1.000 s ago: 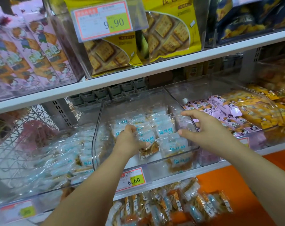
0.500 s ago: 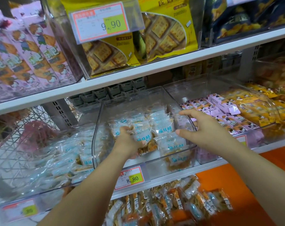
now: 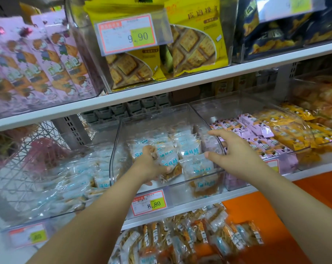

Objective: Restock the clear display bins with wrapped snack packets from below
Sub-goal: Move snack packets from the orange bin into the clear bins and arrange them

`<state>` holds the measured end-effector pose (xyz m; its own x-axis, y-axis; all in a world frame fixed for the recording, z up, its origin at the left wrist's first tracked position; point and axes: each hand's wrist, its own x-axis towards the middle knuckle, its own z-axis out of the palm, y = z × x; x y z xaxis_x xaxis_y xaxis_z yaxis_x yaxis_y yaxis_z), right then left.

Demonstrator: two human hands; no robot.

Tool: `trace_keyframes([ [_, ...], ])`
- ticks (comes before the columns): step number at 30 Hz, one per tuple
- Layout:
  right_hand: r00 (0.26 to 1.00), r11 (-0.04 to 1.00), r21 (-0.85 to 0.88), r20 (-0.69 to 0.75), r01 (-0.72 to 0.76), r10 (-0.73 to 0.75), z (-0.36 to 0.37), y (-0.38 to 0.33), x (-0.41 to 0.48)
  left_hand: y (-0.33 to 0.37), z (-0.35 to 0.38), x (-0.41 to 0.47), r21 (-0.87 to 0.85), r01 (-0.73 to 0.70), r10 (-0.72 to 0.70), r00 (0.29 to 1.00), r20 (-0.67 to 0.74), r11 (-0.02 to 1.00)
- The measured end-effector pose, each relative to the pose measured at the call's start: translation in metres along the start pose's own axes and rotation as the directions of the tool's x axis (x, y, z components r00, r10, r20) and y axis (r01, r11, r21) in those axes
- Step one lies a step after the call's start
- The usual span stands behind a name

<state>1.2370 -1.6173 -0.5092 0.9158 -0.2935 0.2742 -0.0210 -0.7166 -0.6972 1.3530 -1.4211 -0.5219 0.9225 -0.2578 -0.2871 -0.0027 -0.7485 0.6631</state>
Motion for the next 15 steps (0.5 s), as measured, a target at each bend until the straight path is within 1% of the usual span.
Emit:
trace_keyframes([
  [2, 0.992, 0.996, -0.062, -0.106, 0.061, -0.068, 0.002, -0.002, -0.004, 0.001, -0.006, -0.007, 0.123, -0.046, 0.050, 0.998, -0.027, 0.991],
  [4, 0.955, 0.977, -0.116, -0.217, 0.179, -0.201, 0.007, -0.006, -0.013, 0.003, -0.009, -0.019, 0.233, -0.128, 0.152, 0.985, -0.087, 0.964],
  [6, 0.908, 0.942, -0.115, -0.253, 0.316, -0.335, 0.015, -0.011, -0.025, 0.001, -0.009, -0.037, 0.239, -0.231, 0.279, 0.942, -0.187, 0.943],
  [7, 0.886, 0.920, -0.102, -0.249, 0.378, -0.392, 0.021, -0.014, -0.032, -0.003, -0.007, -0.047, 0.212, -0.305, 0.353, 0.902, -0.249, 0.928],
  [9, 0.865, 0.889, -0.056, -0.210, 0.455, -0.456, 0.033, -0.020, -0.051, -0.016, -0.002, -0.070, 0.172, -0.464, 0.494, 0.789, -0.367, 0.869],
  [10, 0.867, 0.882, -0.030, -0.173, 0.470, -0.468, 0.040, -0.022, -0.060, -0.024, 0.002, -0.083, 0.157, -0.523, 0.538, 0.741, -0.402, 0.838],
  [11, 0.869, 0.878, -0.012, -0.134, 0.479, -0.476, 0.047, -0.024, -0.068, -0.033, 0.005, -0.097, 0.134, -0.567, 0.565, 0.711, -0.418, 0.813],
  [12, 0.875, 0.879, 0.000, -0.090, 0.477, -0.475, 0.055, -0.024, -0.075, -0.043, 0.009, -0.109, 0.107, -0.597, 0.581, 0.698, -0.419, 0.795],
  [13, 0.878, 0.878, 0.000, -0.038, 0.478, -0.478, 0.064, -0.023, -0.081, -0.054, 0.013, -0.120, 0.083, -0.610, 0.586, 0.703, -0.403, 0.788],
  [14, 0.882, 0.882, -0.003, 0.029, 0.470, -0.470, 0.071, -0.022, -0.087, -0.067, 0.018, -0.126, 0.067, -0.607, 0.585, 0.722, -0.371, 0.792],
  [15, 0.885, 0.891, -0.009, 0.115, 0.455, -0.451, 0.079, -0.020, -0.092, -0.082, 0.022, -0.129, 0.052, -0.586, 0.569, 0.757, -0.322, 0.808],
])
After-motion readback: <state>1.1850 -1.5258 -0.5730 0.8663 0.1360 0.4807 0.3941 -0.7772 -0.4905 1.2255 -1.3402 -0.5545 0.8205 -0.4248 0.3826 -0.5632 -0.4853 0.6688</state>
